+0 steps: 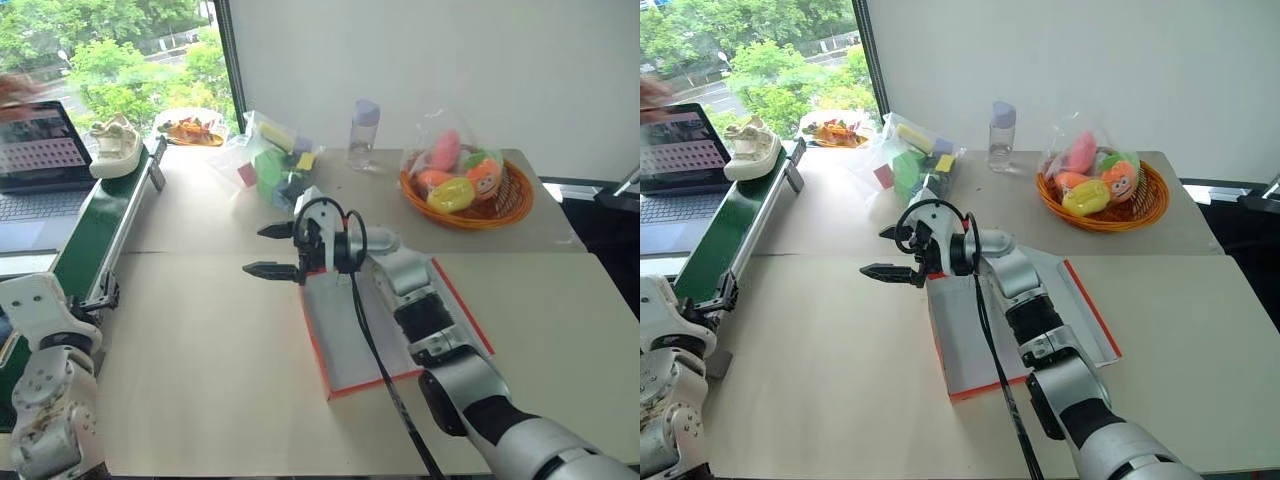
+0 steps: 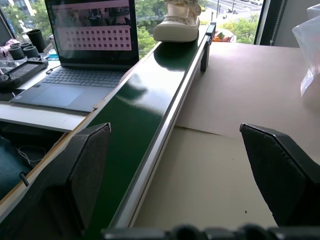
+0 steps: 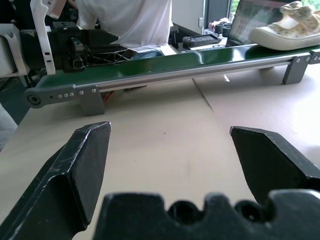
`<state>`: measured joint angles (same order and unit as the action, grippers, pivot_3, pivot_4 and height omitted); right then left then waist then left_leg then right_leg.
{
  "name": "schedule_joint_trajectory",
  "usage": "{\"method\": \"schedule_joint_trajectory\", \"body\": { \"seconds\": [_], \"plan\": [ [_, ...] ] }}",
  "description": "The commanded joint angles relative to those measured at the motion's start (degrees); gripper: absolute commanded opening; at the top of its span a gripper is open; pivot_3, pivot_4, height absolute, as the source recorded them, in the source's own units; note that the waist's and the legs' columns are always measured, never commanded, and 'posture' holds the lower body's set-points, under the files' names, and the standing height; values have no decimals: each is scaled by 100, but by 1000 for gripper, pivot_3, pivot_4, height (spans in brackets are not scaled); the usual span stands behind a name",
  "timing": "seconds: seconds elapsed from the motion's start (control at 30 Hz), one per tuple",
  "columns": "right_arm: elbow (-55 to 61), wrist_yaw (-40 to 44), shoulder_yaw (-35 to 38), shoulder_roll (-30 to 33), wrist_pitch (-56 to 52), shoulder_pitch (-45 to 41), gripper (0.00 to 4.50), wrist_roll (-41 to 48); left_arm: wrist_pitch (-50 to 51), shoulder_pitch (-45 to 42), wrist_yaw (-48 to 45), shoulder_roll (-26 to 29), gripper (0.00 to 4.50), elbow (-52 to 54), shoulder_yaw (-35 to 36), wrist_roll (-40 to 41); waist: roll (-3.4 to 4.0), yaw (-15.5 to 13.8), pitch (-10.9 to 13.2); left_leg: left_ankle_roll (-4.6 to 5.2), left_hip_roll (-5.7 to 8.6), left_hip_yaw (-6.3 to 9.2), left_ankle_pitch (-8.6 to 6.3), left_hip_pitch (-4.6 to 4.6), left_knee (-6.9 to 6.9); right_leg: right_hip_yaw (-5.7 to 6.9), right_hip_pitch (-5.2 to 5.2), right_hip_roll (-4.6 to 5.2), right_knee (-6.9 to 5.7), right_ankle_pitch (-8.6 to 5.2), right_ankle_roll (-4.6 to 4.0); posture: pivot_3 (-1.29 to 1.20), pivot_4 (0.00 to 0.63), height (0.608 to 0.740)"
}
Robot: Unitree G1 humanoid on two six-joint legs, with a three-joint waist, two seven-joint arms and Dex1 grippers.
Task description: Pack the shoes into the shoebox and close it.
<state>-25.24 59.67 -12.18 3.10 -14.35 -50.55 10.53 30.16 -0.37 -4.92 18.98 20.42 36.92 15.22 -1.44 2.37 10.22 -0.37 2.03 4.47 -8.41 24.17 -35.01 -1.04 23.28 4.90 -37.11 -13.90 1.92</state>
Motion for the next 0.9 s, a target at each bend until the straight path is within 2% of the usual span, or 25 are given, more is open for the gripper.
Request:
{"method": "schedule_joint_trajectory", "body": {
  "seconds": [0.03, 0.2, 0.33, 0.9],
  "plan": [
    [310, -13, -32, 80, 263, -7, 4500, -21, -253, -187, 64, 259, 4446, -260, 61, -85, 0, 9, 0, 0, 0, 0, 0, -1, 0, -1, 0, 0, 0, 0, 0, 0, 150, 740],
    [-98, -1123, 120, 61, 963, -190, 4500, -540, -585, -438, -155, 657, 4446, -991, 180, 2, -1, 6, -1, -7, 0, 0, -4, -2, 0, 0, 0, -1, -1, 1, -1, 0, 150, 740],
    [-299, -1796, 253, 150, 867, -241, 4500, -750, -881, -530, -344, 816, 4446, -1325, 105, 58, -1, 6, -1, -8, -1, 1, -3, -1, 2, -2, 1, 1, 1, 1, -2, 0, 150, 740],
    [856, -1663, 250, 402, -116, 384, 4500, -418, -1611, -1241, -682, 1772, 4446, -3180, 29, 16, -1, 12, -1, -1, -3, 1, 2, 1, 5, -4, 8, 1, -1, 2, -3, 0, 150, 740]
  ]
}}
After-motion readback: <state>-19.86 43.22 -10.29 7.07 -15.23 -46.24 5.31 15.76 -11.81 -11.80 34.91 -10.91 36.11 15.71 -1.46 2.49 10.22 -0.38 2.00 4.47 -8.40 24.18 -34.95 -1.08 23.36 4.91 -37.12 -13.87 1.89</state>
